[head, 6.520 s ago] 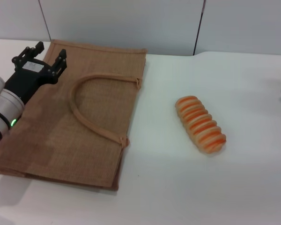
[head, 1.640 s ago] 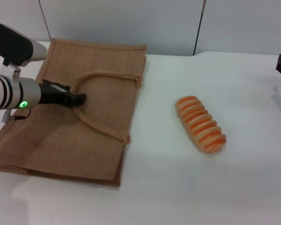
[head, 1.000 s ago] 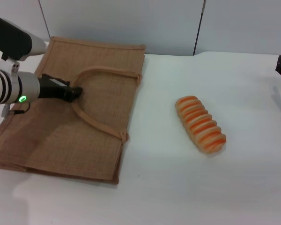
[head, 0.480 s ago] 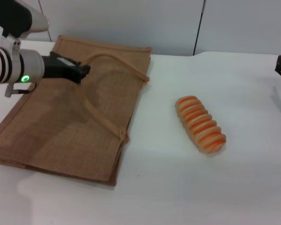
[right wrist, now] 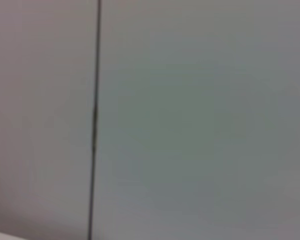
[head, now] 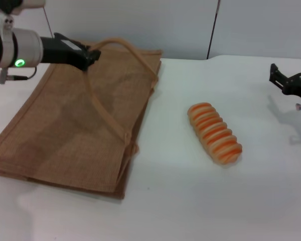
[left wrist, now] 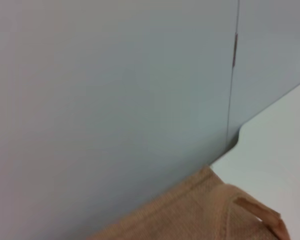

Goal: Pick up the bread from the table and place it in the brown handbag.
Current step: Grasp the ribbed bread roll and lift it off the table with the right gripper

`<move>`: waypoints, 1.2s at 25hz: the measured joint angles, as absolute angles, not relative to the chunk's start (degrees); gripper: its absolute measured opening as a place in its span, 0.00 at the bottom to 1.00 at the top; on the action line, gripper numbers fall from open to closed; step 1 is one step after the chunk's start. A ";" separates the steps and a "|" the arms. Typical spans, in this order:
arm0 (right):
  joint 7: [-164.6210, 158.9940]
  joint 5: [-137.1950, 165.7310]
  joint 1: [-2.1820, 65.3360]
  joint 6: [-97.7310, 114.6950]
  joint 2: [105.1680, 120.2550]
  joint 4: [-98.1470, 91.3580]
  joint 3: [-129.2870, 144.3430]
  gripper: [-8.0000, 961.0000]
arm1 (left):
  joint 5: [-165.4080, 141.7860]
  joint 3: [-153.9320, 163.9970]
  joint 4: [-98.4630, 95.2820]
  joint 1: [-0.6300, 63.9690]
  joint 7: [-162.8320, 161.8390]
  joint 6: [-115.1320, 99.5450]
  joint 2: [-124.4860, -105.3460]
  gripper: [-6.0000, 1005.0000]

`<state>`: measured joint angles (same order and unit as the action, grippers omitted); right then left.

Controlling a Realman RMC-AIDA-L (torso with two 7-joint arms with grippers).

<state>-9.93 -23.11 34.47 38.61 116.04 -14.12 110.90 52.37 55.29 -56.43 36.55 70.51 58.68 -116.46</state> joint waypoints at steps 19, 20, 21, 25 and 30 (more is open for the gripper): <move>-9.35 -17.01 33.93 24.01 115.58 -26.07 113.55 0.92 | 46.60 55.52 -68.39 35.33 63.72 65.58 -116.42 0.13; -9.34 -16.58 33.49 22.92 115.59 -27.55 113.55 0.92 | 46.60 55.51 -68.91 35.27 63.58 65.88 -116.40 0.13; -9.32 -16.08 32.97 21.62 115.56 -29.40 113.56 0.92 | 46.59 55.48 -69.35 35.23 63.49 66.19 -116.37 0.13; -9.29 -12.99 30.93 16.03 115.31 -37.10 113.22 0.92 | 46.58 55.34 -70.89 35.22 63.29 66.98 -116.32 0.13; -9.29 -11.24 28.25 6.49 114.30 -47.89 113.17 0.92 | 46.57 55.28 -72.56 35.55 63.04 68.35 -116.29 0.13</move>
